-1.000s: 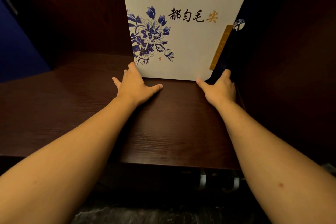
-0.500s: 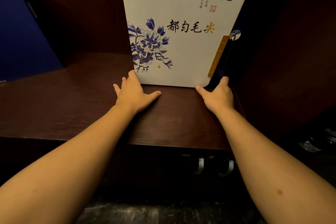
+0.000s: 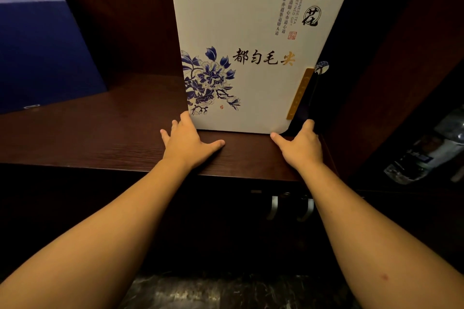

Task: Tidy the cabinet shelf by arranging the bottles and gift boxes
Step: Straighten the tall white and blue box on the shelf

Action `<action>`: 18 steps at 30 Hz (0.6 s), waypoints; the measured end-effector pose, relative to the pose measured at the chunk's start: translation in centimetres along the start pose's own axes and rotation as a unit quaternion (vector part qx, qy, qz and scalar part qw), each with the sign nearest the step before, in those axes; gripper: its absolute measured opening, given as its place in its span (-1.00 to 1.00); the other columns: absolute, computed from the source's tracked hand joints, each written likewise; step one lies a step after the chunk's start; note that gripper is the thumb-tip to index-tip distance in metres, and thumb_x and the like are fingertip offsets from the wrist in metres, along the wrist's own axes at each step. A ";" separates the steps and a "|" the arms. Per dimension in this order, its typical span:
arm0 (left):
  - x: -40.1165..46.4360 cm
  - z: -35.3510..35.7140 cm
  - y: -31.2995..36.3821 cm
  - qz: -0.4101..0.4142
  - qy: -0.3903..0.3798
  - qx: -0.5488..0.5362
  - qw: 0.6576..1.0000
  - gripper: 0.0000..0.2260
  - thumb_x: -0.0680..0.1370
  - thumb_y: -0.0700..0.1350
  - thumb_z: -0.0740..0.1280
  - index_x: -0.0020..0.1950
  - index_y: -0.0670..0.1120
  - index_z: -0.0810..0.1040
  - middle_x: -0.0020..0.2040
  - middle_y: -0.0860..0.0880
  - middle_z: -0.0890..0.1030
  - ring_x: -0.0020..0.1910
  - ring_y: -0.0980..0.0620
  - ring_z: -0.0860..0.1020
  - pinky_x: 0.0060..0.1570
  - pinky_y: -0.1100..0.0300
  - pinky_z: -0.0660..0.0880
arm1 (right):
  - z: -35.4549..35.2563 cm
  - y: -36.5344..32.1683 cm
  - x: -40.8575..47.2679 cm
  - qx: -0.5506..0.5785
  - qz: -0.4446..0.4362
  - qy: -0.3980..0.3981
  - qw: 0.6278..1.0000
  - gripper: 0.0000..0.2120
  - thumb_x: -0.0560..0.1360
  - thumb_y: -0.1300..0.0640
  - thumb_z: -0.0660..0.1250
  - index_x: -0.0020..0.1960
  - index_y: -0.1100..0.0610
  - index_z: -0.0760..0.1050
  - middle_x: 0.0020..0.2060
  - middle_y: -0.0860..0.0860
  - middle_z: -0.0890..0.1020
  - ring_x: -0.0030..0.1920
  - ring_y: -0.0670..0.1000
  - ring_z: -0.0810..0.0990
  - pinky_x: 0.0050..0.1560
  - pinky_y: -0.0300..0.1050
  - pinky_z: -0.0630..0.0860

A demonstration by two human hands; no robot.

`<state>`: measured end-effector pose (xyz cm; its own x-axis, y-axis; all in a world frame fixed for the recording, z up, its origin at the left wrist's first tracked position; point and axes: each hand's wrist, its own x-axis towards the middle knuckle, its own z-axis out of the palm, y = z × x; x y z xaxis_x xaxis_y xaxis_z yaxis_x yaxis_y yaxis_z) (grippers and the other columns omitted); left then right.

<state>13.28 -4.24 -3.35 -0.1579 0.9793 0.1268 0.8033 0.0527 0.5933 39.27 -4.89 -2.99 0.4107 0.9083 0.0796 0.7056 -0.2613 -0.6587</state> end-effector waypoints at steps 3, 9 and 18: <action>-1.3 -0.3 -0.3 -0.002 -0.005 0.000 1.000 0.00 0.25 0.39 0.49 0.49 -0.07 0.15 0.45 -0.10 0.39 0.51 -0.17 0.24 0.50 -0.31 -0.09 | -0.4 0.4 -1.5 -0.003 0.002 -0.004 1.000 -0.25 0.40 -0.24 0.49 0.32 0.17 0.23 0.31 0.21 0.49 0.41 0.30 0.38 0.16 0.21 0.54; -4.0 -1.1 -0.8 0.002 -0.004 0.003 1.000 -0.01 0.27 0.37 0.49 0.49 -0.09 0.15 0.45 -0.12 0.39 0.50 -0.18 0.26 0.50 -0.31 -0.07 | -1.2 0.7 -3.8 -0.004 0.008 -0.015 1.000 -0.24 0.40 -0.23 0.49 0.33 0.18 0.22 0.34 0.23 0.46 0.43 0.32 0.35 0.19 0.25 0.52; -6.8 -1.9 -0.8 0.014 0.007 0.009 1.000 -0.03 0.33 0.32 0.50 0.51 -0.12 0.13 0.45 -0.10 0.38 0.50 -0.14 0.27 0.50 -0.27 -0.06 | -2.0 1.2 -6.3 0.028 0.008 -0.023 0.999 -0.19 0.40 -0.21 0.50 0.42 0.17 0.21 0.31 0.21 0.47 0.36 0.29 0.42 0.17 0.16 0.50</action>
<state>12.62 -11.33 -3.24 -0.1437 0.9776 0.1539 0.8178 0.0297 0.5748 38.67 -11.61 -2.77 0.3927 0.9190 0.0352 0.6656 -0.2576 -0.7005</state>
